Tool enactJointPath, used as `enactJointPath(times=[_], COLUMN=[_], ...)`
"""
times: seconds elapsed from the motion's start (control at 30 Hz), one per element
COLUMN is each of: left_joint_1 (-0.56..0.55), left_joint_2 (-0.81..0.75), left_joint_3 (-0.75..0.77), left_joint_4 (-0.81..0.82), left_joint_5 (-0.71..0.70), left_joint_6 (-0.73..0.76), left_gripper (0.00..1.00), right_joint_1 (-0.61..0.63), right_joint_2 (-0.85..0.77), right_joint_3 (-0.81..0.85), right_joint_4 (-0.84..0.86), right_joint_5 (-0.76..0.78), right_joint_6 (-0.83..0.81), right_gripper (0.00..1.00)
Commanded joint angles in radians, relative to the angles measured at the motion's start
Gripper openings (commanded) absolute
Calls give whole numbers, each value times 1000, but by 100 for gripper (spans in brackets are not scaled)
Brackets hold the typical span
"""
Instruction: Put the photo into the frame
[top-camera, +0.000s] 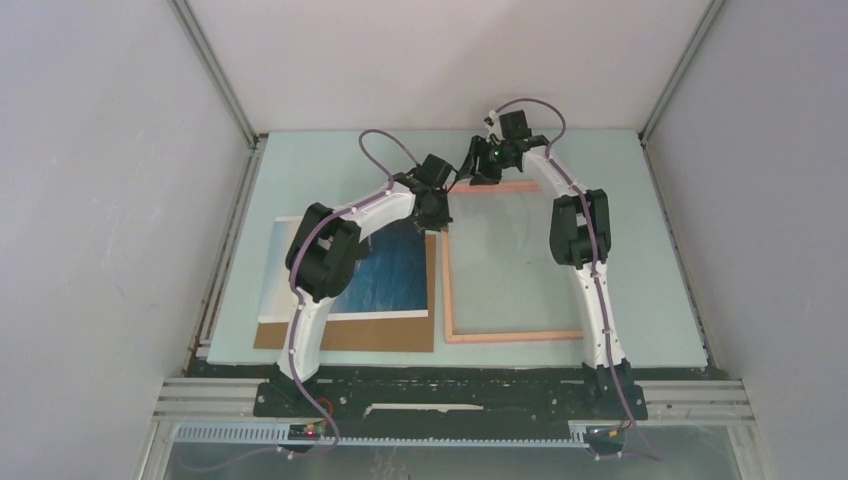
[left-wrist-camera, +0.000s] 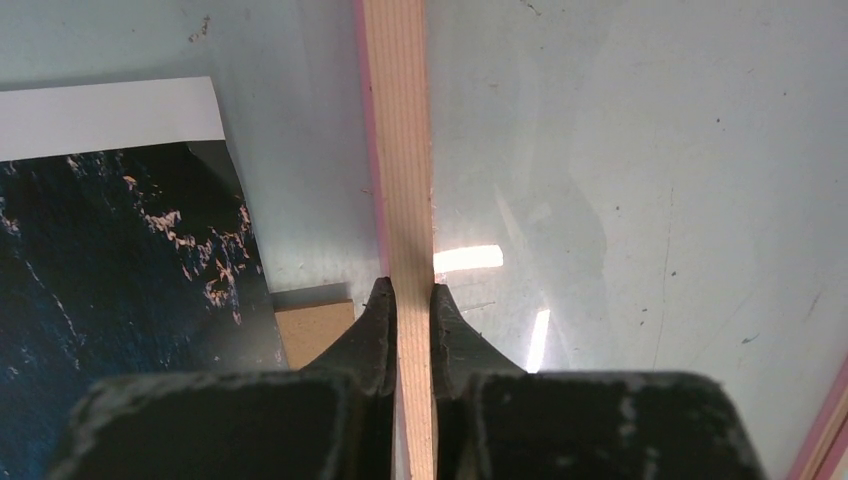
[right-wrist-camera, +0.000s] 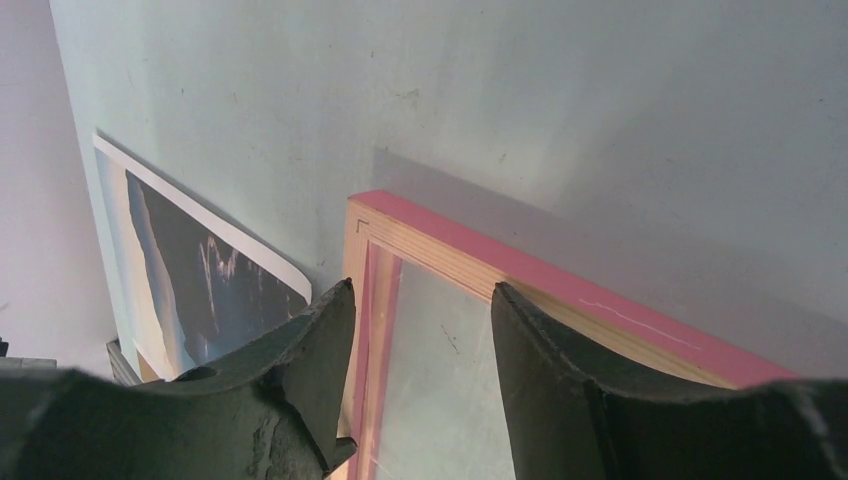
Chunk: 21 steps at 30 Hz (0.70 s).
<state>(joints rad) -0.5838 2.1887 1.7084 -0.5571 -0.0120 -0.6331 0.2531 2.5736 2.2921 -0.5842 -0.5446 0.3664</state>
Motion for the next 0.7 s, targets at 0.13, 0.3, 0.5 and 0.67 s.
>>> enactJointPath(times=[0.13,0.3,0.5,0.67], left_joint_1=[18,18,20,20], left_joint_2=[-10,-14,-19,-22], left_joint_3=[13,14,10,10], left_joint_4=[31,33,33,38], left_joint_5=[-11,-16,-18,-11], left_joint_6=[-28,-28,-28,-30], left_gripper=[0,0,0,0], right_joint_1=[14,17,11,4], right_joint_2=[-52,-112,-161,-191], right_joint_3=[-123,-171,-168,-229], right_joint_4=[-65,-45,-65,-35], right_joint_5=[-12,-35,-83,-133], right_joint_6=[1,5,18,34], right_gripper=[60,60,60,59])
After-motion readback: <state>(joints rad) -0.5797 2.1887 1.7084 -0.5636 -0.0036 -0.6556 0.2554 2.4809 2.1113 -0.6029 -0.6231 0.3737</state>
